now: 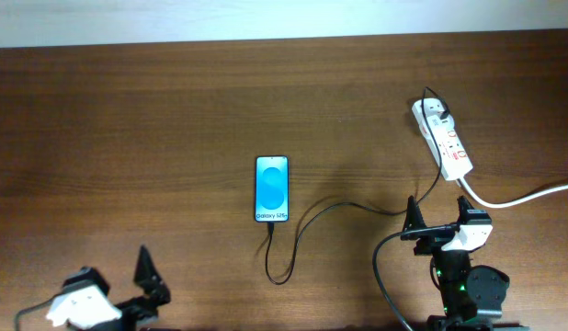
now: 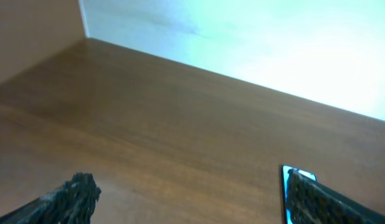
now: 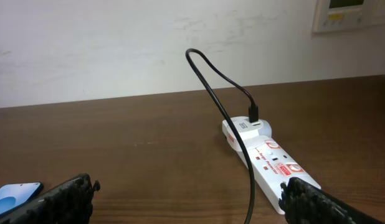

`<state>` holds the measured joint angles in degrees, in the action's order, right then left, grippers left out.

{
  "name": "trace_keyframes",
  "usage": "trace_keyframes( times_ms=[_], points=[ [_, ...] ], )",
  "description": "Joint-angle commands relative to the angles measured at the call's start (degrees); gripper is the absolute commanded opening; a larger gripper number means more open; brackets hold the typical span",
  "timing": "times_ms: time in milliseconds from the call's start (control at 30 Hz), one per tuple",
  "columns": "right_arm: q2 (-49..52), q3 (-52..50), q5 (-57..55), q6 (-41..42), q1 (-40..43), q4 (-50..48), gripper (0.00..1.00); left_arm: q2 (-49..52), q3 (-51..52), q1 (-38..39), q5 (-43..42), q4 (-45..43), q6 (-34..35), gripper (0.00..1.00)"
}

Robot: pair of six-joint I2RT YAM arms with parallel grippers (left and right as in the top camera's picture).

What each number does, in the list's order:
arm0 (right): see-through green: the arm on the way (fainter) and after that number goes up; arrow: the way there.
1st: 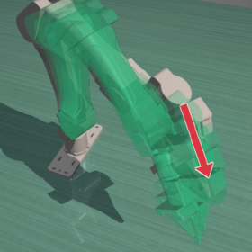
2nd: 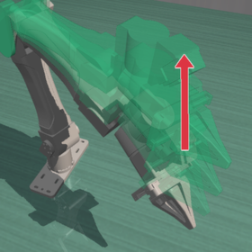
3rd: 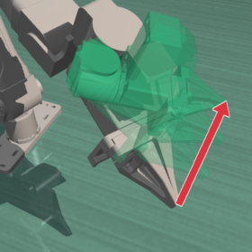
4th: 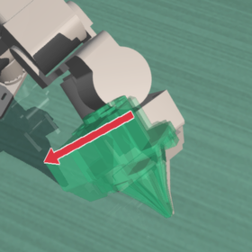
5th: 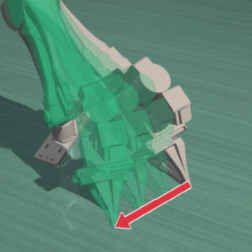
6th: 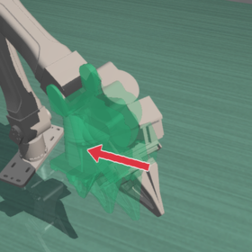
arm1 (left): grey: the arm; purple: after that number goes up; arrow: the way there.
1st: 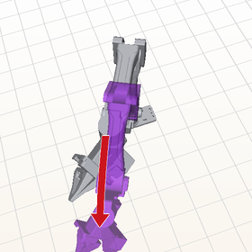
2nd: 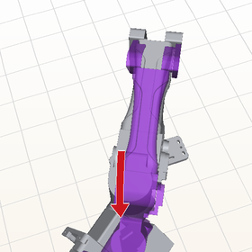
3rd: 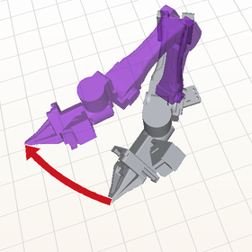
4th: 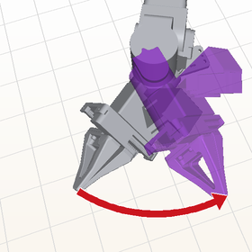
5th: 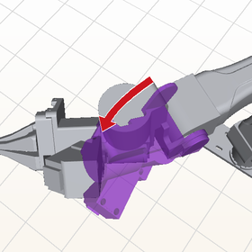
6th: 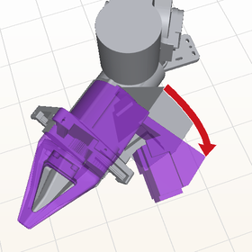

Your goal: Plug charger to phone and switch on socket

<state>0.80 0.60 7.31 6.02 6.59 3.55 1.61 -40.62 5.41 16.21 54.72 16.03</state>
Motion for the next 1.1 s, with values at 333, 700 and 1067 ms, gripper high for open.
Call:
trace_keyframes(
  times_ms=[333,700,1067],
  points=[
    [-0.61,-0.28,-0.31,0.0,0.24,0.37,0.98,-1.29,18.67,-0.15,-8.92,-25.57,-15.06,0.99],
    [-0.61,-0.28,-0.33,0.0,0.24,0.37,0.98,-1.38,36.65,1.51,-8.24,-51.23,-15.72,0.99],
    [-0.61,-0.28,-0.31,0.0,0.24,0.37,0.98,-1.38,40.19,4.2,-3.34,-51.17,-19.43,0.99]
  ],
)
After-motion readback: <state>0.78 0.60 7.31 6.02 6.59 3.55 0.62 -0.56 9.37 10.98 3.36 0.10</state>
